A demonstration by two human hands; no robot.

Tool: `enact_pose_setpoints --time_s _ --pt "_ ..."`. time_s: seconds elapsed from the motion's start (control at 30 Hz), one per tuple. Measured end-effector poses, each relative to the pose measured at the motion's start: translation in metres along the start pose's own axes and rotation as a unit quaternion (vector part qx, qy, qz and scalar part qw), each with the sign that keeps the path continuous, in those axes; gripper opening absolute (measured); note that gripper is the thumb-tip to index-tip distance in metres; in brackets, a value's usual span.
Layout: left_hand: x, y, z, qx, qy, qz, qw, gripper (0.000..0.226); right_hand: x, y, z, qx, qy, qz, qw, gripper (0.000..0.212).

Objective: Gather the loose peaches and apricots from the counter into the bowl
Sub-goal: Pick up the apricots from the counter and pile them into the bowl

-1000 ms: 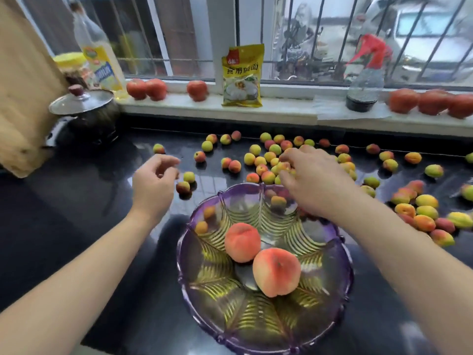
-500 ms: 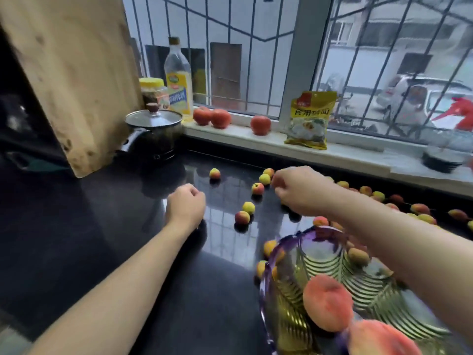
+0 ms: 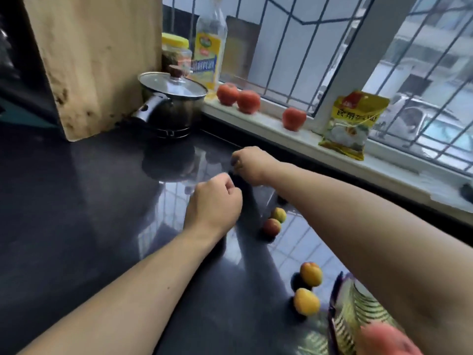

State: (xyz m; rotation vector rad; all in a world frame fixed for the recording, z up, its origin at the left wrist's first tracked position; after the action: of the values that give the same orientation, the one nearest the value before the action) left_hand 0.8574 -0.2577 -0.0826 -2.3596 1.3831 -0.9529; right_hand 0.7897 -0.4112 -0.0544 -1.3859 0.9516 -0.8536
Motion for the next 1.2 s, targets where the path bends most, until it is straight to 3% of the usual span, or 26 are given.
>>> enact_pose_setpoints --time_s 0.1,0.17,0.23,0.33,0.47,0.6,0.73,0.93,1.2 --pt "-0.003 -0.002 -0.007 0.004 0.019 0.007 1.0 0.015 -0.056 -0.052 -0.027 0.123 -0.006 -0.05 0.991 0.033" --pt "-0.014 -0.006 -0.038 -0.015 0.091 0.004 0.996 0.018 -0.118 -0.088 -0.061 0.193 0.002 -0.069 0.979 0.038" --pt "-0.035 -0.006 -0.079 -0.128 0.14 0.011 0.982 0.024 -0.189 -0.108 -0.096 0.221 0.008 -0.068 0.973 0.03" --pt "-0.076 0.017 -0.12 -0.347 0.112 0.107 0.925 0.018 -0.279 -0.097 -0.143 0.241 0.025 -0.02 0.97 0.028" --pt "-0.116 0.054 -0.134 -0.383 0.104 0.251 0.883 0.057 -0.326 -0.047 -0.176 0.115 0.038 0.04 0.992 0.04" --pt "-0.131 0.067 -0.134 -0.434 0.063 0.308 0.845 0.081 -0.335 -0.012 -0.178 0.0 0.01 0.093 0.996 0.045" --pt "-0.128 0.066 -0.127 -0.441 0.045 0.292 0.847 0.078 -0.332 -0.001 -0.179 -0.03 -0.001 0.127 0.991 0.039" --pt "-0.129 0.059 -0.131 -0.395 0.101 0.281 0.869 0.068 -0.339 0.005 -0.179 -0.016 0.008 0.195 0.981 0.03" --pt "-0.13 0.058 -0.131 -0.378 0.121 0.288 0.872 0.065 -0.342 0.007 -0.182 -0.024 0.055 0.206 0.977 0.023"
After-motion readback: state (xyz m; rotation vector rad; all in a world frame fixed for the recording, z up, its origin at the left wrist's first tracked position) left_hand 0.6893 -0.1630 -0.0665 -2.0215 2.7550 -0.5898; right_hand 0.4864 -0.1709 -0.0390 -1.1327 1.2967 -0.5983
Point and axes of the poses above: each hand's wrist, its own x-axis towards the middle knuckle, its own y-axis out of the palm, z = x × y, the point moved 7 cm from there along x, towards the middle knuckle, and after that the axes turned 15 degrees about y, right-handed, at the moved point
